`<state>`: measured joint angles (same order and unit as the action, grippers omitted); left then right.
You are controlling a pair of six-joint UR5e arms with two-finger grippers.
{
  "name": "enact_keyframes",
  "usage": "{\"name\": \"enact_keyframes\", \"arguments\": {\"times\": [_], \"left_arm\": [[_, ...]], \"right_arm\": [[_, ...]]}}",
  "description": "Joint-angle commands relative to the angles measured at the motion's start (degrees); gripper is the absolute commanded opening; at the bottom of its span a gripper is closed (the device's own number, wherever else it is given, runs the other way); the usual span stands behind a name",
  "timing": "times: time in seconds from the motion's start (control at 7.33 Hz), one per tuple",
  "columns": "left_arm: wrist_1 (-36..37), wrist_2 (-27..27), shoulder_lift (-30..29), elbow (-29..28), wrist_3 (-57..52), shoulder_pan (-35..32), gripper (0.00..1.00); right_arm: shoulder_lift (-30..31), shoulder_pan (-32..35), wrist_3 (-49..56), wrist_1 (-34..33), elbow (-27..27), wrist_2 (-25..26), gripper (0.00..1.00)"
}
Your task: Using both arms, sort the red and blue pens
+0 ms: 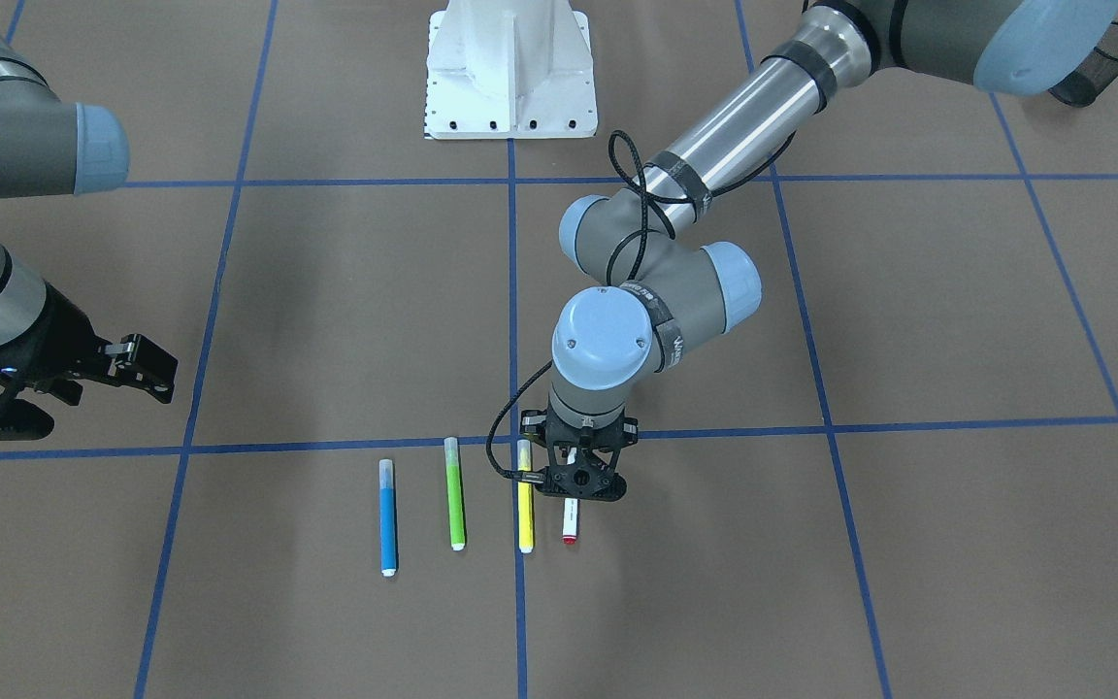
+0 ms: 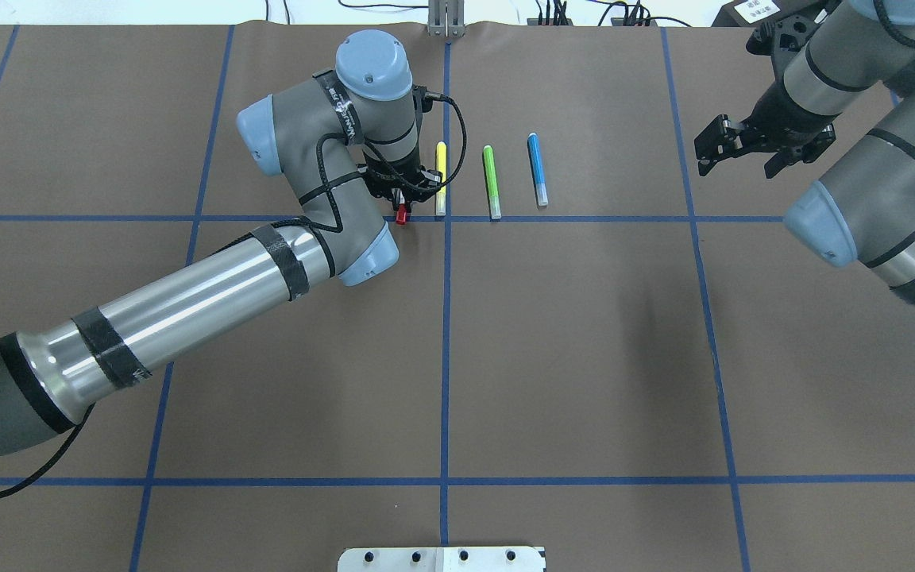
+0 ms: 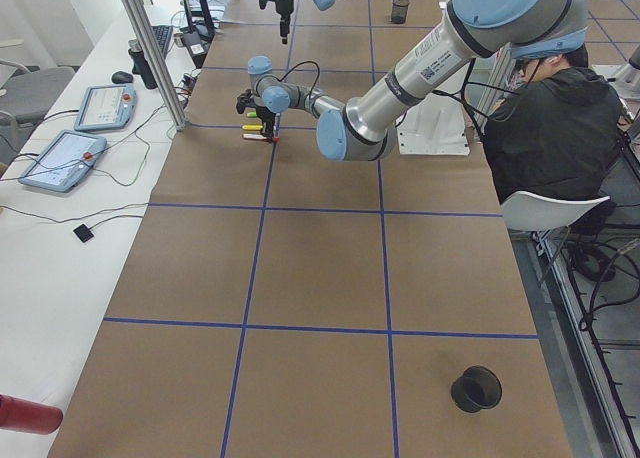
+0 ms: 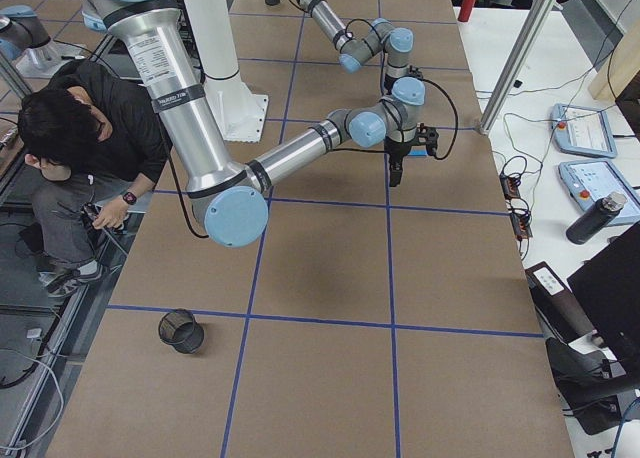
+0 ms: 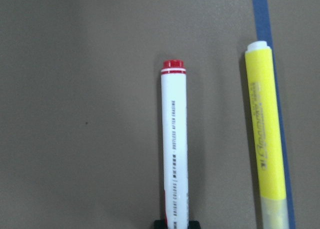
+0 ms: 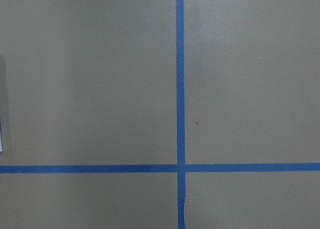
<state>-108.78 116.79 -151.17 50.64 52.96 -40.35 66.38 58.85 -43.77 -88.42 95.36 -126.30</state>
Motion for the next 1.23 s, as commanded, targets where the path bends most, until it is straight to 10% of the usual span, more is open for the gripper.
{"name": "enact_keyframes", "arguments": {"times": [0.0, 0.55, 1.09], "left_arm": [[0.8, 0.5, -0.1, 2.1, -0.1, -2.0, 0.0], [7.0, 6.3, 1.4, 5.1, -0.9, -10.7, 0.0], [7.3, 11.0, 6.1, 9.1, -3.8, -15.5, 0.0]], "right_arm": [[-0.3, 0.0, 0.0, 0.1, 0.0, 0.0, 1.0], [-7.4, -3.2, -2.0, -0.1, -3.6, 2.1, 1.0], [-19.1, -7.9, -6.4, 9.8, -20.9, 7.9, 0.99]]}}
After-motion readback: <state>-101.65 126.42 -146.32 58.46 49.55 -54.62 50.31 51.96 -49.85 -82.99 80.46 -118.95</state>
